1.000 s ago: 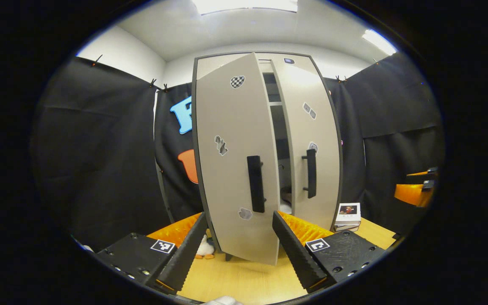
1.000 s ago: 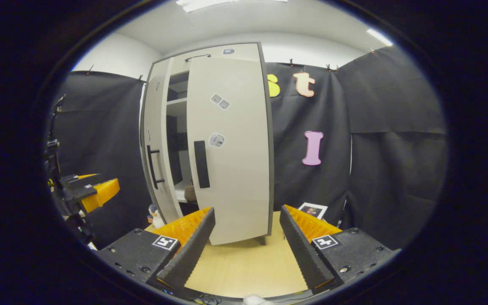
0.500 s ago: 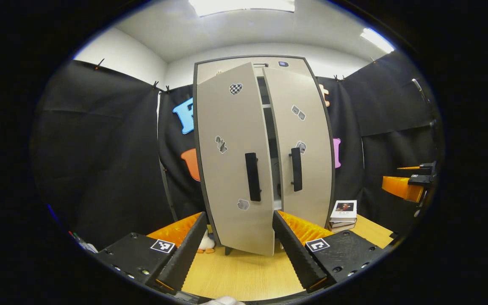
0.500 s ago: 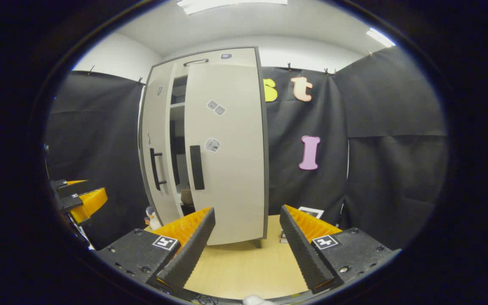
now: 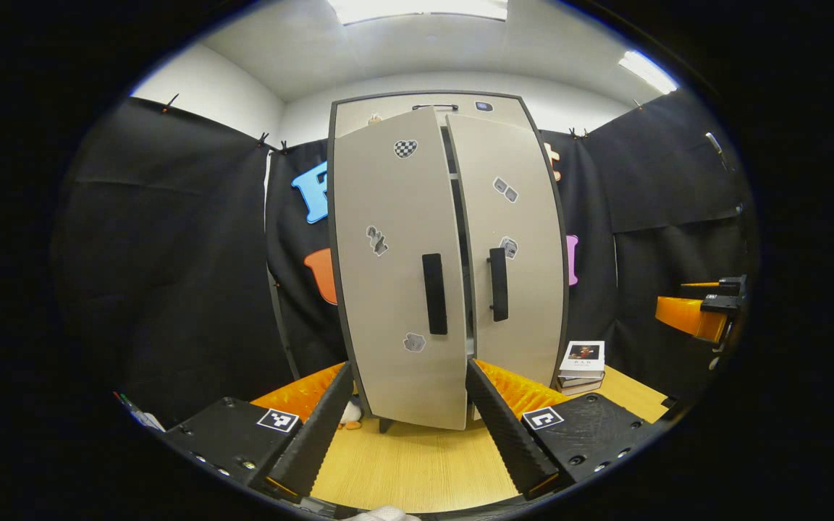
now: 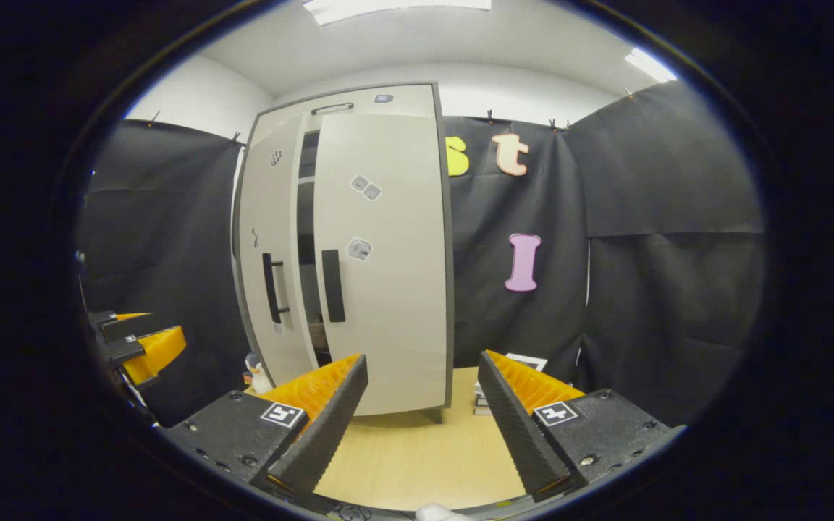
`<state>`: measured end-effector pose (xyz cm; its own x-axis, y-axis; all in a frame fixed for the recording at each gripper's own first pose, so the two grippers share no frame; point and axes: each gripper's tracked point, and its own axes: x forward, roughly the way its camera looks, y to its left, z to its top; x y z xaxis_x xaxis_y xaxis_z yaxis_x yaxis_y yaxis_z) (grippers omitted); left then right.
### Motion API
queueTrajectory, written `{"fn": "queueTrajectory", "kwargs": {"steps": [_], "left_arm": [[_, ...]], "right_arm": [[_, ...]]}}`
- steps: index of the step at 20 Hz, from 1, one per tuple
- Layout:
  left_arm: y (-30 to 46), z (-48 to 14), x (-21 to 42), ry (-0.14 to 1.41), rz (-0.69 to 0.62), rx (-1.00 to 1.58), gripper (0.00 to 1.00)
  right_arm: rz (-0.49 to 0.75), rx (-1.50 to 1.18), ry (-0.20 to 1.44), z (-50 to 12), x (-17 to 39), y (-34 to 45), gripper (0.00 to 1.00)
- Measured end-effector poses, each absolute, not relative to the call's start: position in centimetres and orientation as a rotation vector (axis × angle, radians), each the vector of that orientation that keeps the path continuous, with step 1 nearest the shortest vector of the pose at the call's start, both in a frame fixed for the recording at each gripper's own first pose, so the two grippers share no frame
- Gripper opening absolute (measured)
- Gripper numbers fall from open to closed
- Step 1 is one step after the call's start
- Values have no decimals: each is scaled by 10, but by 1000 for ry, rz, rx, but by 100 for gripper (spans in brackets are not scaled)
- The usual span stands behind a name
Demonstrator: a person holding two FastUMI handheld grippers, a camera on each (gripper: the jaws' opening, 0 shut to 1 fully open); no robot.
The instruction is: Grab one shoe with the right hand and put it into the shoe cabinet, grab the other shoe with the left hand and put it into the shoe cabinet; then close the right door with the right hand and the left door with the left hand.
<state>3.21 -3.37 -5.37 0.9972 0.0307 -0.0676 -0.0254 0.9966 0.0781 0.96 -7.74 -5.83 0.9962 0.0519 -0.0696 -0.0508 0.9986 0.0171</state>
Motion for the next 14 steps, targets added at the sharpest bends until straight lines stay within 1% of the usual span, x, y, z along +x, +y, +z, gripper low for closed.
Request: {"fn": "queueTrajectory", "kwargs": {"steps": [14], "left_arm": [[-26, -52, 39, 67, 4, 66, 96]], "right_arm": [[42, 6, 58, -55, 11, -65, 99]]}}
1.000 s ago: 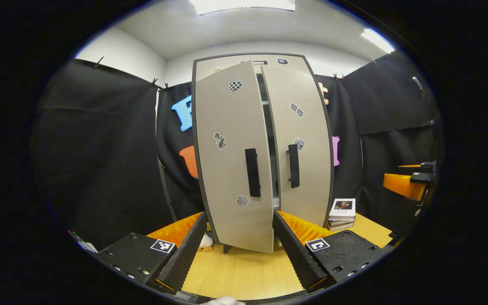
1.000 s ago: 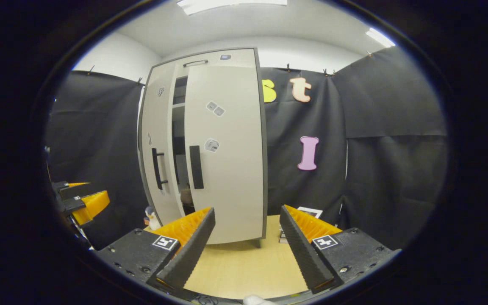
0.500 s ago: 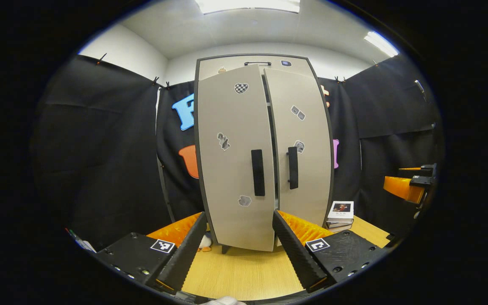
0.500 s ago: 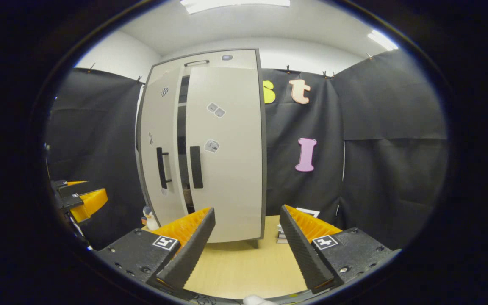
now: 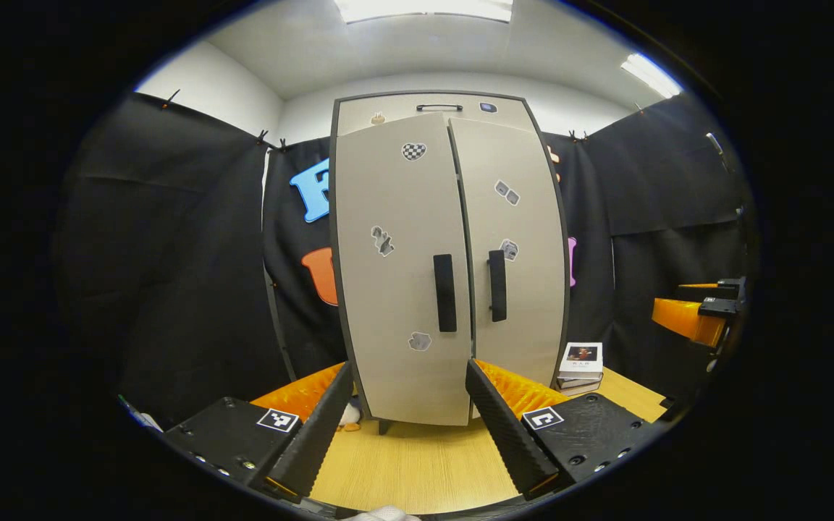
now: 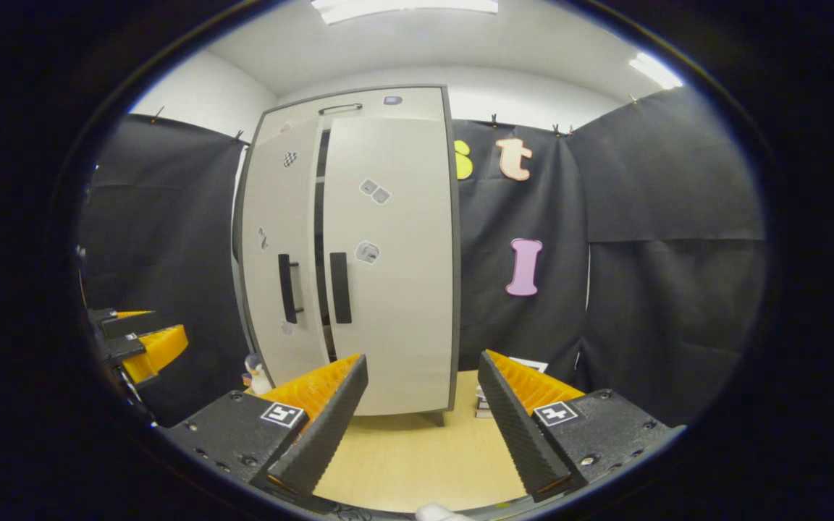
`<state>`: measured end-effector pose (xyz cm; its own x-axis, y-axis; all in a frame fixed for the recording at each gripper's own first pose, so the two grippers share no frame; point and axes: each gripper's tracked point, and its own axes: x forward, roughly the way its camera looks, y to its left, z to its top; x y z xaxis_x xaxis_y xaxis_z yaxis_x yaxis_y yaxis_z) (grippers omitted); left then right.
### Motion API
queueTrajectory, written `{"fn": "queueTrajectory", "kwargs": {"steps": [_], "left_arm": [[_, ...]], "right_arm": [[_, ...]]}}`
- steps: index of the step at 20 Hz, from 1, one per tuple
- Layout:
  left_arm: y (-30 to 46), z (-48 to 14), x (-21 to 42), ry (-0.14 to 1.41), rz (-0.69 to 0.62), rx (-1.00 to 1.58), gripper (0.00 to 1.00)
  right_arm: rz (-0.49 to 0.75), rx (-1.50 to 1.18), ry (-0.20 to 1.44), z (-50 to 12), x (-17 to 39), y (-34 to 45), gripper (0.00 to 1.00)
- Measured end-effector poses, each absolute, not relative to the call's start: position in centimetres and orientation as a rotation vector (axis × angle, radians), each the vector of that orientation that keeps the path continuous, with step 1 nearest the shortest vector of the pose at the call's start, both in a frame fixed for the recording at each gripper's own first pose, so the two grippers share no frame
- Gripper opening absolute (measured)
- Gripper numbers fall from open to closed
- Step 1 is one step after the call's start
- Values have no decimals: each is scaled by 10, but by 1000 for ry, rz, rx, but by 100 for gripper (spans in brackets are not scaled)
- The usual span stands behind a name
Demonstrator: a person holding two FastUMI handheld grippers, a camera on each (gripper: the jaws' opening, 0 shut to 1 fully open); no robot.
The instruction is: Grab one shoe with the right hand and put it into the shoe cabinet, grab the other shoe with the left hand and put it into the shoe cabinet; then close the right door with the right hand and the left door with the left hand.
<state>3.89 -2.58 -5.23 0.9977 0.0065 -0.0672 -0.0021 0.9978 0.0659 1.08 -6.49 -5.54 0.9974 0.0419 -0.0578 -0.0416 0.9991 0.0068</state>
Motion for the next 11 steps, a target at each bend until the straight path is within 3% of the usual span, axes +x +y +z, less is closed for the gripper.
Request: {"fn": "queueTrajectory", "kwargs": {"steps": [11], "left_arm": [[-21, -51, 38, 58, 3, 61, 96]], "right_arm": [[29, 6, 52, -56, 8, -64, 100]]}}
